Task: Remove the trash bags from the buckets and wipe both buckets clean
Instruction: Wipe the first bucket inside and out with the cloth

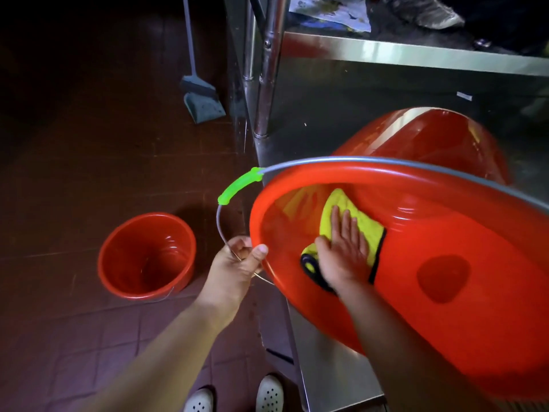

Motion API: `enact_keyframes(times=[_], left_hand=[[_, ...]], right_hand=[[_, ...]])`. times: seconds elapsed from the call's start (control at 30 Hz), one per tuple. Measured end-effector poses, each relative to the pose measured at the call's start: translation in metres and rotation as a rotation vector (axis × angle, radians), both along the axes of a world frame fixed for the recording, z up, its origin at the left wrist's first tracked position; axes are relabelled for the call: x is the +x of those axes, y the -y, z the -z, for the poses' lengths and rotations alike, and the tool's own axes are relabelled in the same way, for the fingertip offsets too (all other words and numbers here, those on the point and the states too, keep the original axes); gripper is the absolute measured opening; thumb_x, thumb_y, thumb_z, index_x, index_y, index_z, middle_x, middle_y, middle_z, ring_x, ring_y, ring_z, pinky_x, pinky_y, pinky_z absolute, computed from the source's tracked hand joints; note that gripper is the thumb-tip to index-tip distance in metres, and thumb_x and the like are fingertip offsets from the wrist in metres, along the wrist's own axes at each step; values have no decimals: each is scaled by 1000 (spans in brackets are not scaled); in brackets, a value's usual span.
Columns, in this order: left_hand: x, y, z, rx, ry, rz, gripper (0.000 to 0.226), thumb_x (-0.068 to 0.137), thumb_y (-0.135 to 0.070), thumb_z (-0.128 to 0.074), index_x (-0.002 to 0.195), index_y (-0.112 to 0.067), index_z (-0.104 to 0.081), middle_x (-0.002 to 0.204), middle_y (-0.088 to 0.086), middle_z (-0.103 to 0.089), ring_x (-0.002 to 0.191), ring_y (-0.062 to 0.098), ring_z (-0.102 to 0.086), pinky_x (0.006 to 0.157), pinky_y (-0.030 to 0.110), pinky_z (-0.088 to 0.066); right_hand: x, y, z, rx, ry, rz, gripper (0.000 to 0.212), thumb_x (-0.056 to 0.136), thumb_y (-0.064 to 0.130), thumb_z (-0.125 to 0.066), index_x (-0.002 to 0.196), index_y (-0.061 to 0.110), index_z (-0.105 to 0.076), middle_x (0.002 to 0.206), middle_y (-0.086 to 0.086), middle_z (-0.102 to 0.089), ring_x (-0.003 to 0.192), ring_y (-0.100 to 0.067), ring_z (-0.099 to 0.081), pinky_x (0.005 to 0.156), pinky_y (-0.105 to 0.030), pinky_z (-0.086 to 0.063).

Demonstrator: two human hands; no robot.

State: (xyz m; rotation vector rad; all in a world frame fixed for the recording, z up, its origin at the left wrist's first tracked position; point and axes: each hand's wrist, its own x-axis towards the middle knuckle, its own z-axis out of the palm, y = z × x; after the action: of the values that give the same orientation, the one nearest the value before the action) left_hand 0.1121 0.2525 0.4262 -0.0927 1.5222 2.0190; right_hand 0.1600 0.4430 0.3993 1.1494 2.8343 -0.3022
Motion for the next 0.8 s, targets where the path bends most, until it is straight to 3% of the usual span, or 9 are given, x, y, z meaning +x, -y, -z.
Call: enact_keyframes(times=[0.17, 0.3, 0.37, 0.47, 0.53, 0.63, 0.73, 0.8], left_hand=[[-7, 4, -1, -117, -133, -32, 13, 84, -14, -66, 88, -5, -57, 84, 13, -65, 79, 22, -60, 82, 40, -49], [-23, 5, -17, -132, -248, 11, 14, 85, -7, -64, 81, -15, -54, 68, -6, -66, 60, -1, -60, 62, 14, -48], [-32, 6, -26, -131, -284, 14, 18, 84, -4, -65, 79, -16, -51, 70, -2, -62, 60, -1, -57, 61, 13, -45], [-41, 8, -43, -87, -321, 87, 15, 81, -5, -67, 84, -11, -53, 78, 5, -62, 67, 7, -59, 66, 17, -48], [-45, 9, -55, -88, -383, 139, 19, 77, -11, -71, 85, -8, -55, 80, 8, -63, 69, 9, -60, 66, 19, -50], [-49, 6, -70, -66, -418, 169, 30, 63, -26, -77, 81, -13, -58, 80, 10, -65, 70, 15, -62, 66, 25, -52], [-48, 1, -70, 0, -392, 140, 34, 65, -19, -82, 88, -7, -59, 83, 11, -64, 74, 15, -62, 70, 25, -52], [-41, 1, -59, 43, -334, 96, 26, 74, -8, -75, 93, -8, -57, 89, 9, -63, 80, 14, -61, 76, 25, -50]], right_hand=[[35, 85, -4, 47, -175, -230, 81, 73, 44, -35, 149, 21, -19, 156, -7, -21, 144, -22, -20, 114, -37, -18], [39, 69, -4, 15, -140, -318, 77, 76, 44, -26, 147, 30, -1, 159, 1, -6, 146, -15, -7, 118, -35, -14], [34, 50, -1, 45, -79, -290, 77, 77, 47, -23, 148, 33, 4, 159, 4, 0, 146, -12, -3, 117, -33, -12], [22, 14, 4, 43, -19, -181, 74, 84, 45, -32, 150, 34, 0, 159, 6, 0, 146, -10, -5, 116, -32, -10], [14, -16, 5, 24, -3, -80, 71, 89, 42, -40, 150, 34, -3, 160, 5, -3, 146, -11, -7, 116, -32, -7], [3, -54, 4, -7, 68, 60, 67, 91, 43, -35, 149, 37, -1, 159, 8, -1, 146, -11, -3, 117, -33, -2], [-6, -66, 7, -35, 107, 91, 66, 92, 43, -30, 149, 37, 2, 159, 8, 3, 146, -12, 2, 117, -35, 1], [-8, -67, 7, -34, 126, 74, 65, 93, 43, -29, 149, 36, 2, 159, 7, 4, 146, -13, 3, 116, -36, 2]])
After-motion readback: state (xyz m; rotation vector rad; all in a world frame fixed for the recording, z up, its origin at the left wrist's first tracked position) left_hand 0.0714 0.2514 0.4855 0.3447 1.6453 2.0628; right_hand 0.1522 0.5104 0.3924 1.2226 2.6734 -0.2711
